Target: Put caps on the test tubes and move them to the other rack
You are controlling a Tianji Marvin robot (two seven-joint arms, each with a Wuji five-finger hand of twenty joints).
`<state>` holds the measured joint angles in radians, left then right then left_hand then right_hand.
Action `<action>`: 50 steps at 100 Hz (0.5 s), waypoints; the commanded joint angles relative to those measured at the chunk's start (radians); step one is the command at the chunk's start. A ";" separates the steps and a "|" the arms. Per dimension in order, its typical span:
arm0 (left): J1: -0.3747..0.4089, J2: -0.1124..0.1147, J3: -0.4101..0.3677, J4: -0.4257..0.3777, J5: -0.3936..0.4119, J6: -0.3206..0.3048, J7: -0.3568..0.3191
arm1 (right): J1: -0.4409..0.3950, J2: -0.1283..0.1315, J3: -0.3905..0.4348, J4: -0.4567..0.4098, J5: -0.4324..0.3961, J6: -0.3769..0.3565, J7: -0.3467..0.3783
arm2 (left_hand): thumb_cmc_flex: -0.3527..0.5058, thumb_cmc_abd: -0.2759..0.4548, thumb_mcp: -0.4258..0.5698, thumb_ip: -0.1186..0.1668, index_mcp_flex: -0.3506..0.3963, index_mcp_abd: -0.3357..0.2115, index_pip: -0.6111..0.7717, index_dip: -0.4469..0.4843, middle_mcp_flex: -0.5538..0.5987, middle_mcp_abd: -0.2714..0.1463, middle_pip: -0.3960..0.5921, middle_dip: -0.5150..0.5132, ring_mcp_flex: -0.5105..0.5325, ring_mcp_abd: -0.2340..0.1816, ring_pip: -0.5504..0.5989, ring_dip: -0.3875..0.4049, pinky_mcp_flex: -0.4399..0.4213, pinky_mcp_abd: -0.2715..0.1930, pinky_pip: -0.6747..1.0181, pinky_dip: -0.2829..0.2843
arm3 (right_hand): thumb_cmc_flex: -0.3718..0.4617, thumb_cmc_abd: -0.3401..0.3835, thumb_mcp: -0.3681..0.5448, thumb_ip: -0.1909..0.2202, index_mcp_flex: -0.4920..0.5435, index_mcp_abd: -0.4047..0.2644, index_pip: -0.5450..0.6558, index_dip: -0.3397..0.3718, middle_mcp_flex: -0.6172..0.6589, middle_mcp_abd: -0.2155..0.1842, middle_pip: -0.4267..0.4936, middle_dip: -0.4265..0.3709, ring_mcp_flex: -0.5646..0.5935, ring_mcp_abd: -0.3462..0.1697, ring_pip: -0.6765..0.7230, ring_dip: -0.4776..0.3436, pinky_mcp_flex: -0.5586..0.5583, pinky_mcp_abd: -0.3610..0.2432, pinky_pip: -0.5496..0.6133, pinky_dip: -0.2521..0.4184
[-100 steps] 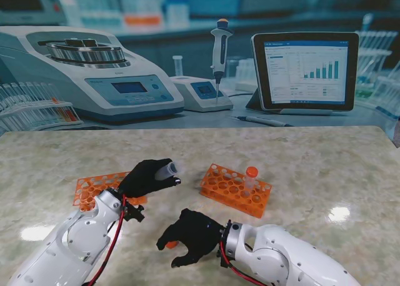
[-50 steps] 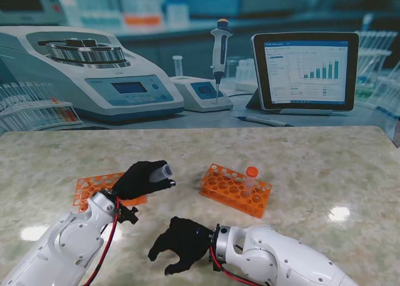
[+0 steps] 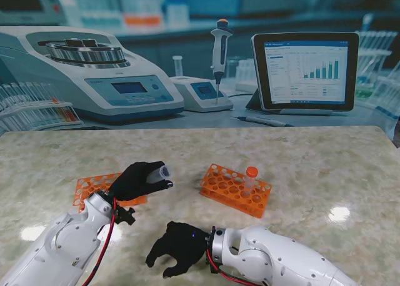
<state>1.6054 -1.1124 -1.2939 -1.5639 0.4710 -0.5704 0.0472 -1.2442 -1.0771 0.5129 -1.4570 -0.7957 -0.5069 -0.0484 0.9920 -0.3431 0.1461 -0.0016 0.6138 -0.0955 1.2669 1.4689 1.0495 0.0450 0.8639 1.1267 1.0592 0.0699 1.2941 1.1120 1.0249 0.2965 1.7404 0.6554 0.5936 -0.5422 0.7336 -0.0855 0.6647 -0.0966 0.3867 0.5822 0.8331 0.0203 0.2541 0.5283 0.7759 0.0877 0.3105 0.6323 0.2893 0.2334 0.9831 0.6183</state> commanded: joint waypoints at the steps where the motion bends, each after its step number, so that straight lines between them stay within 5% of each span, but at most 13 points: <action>1: 0.004 0.003 -0.002 -0.006 0.002 -0.004 -0.002 | -0.003 -0.003 -0.006 0.008 0.000 0.000 0.005 | -0.001 0.050 -0.004 -0.012 0.020 -0.059 0.083 0.060 0.018 -0.018 0.016 0.006 0.024 -0.031 0.032 -0.011 0.048 -0.072 0.161 -0.016 | 0.016 -0.006 0.023 0.004 -0.008 -0.026 0.012 0.012 -0.002 -0.047 -0.003 0.005 -0.015 -0.024 0.020 0.016 -0.007 -0.018 0.025 0.019; 50: 0.005 0.003 -0.003 -0.008 0.006 -0.004 0.000 | -0.031 0.014 0.042 -0.032 -0.008 0.016 0.051 | -0.001 0.052 -0.008 -0.011 0.019 -0.063 0.082 0.058 0.018 -0.021 0.013 0.004 0.023 -0.029 0.028 -0.017 0.047 -0.068 0.156 -0.026 | 0.031 0.015 0.017 0.006 0.001 -0.029 0.024 0.010 0.003 -0.051 -0.002 0.004 -0.017 -0.024 0.023 0.022 -0.009 -0.020 0.025 0.020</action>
<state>1.6080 -1.1112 -1.2975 -1.5650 0.4768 -0.5739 0.0485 -1.2655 -1.0642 0.5499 -1.4787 -0.8022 -0.4969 0.0034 0.9917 -0.3429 0.1458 -0.0016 0.6138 -0.0961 1.2670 1.4689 1.0495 0.0450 0.8639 1.1267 1.0592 0.0699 1.2941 1.1026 1.0249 0.2963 1.7404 0.6530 0.6017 -0.5392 0.7336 -0.0855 0.6653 -0.1080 0.4007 0.5822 0.8343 0.0081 0.2541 0.5284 0.7754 0.0861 0.3105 0.6340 0.2889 0.2329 0.9834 0.6186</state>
